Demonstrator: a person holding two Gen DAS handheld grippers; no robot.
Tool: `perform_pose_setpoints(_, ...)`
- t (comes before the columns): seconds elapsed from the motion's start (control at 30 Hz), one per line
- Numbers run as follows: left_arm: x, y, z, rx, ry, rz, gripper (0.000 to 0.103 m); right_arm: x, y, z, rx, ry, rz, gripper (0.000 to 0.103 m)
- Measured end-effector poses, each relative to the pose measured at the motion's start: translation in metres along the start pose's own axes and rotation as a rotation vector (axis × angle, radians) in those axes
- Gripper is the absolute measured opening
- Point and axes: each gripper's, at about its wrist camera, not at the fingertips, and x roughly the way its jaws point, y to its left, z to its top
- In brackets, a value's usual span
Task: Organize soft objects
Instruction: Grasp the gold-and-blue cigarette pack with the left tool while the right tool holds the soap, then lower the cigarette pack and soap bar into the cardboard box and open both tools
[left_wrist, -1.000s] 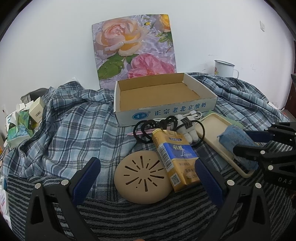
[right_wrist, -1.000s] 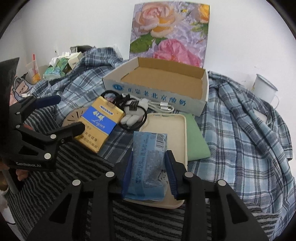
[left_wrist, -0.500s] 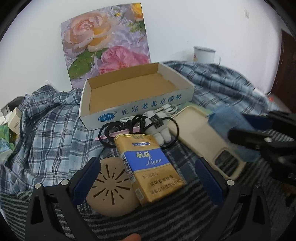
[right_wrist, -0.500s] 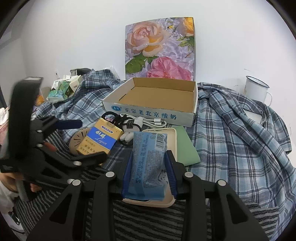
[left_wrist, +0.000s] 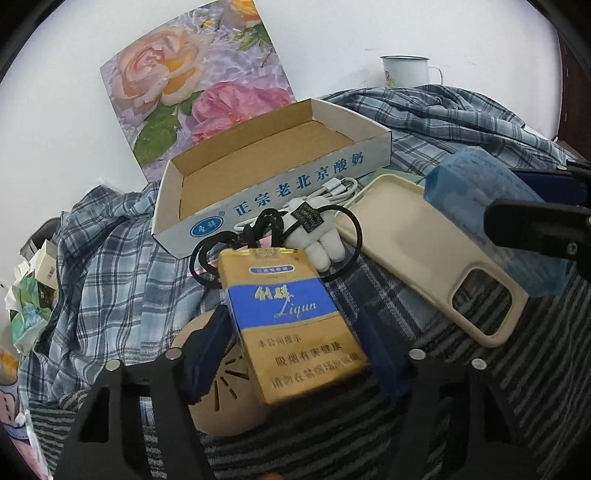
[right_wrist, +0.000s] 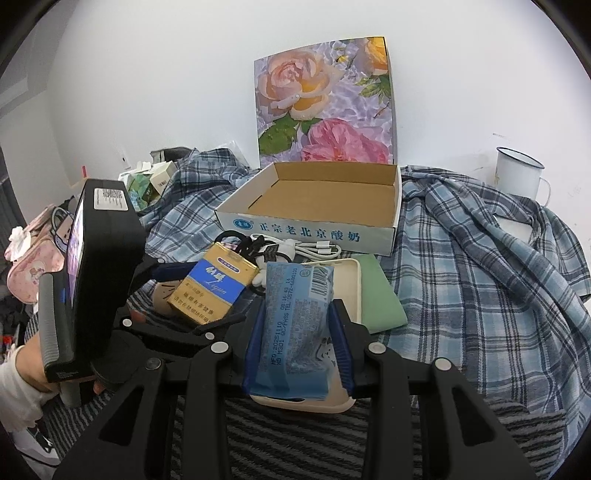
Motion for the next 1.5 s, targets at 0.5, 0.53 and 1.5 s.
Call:
perform_pose_setpoints(0.5, -0.023, 0.018, 0.001, -0.083, -0.108, -0.069, 0.055, -0.004, 0.005, 0.001, -0.015, -0.014, -0.016, 0.034)
perform_pose_setpoints(0.53, -0.026, 0.018, 0.001, -0.081, -0.122, -0.071, 0.055, -0.004, 0.006, 0.001, -0.017, -0.014, -0.019, 0.034)
perform_pose_setpoints(1.5, -0.134, 0.045, 0.008, -0.12, -0.443, -0.088, 0.055, -0.059, 0.036, 0.01, -0.126, -0.274, -0.087, 0.034)
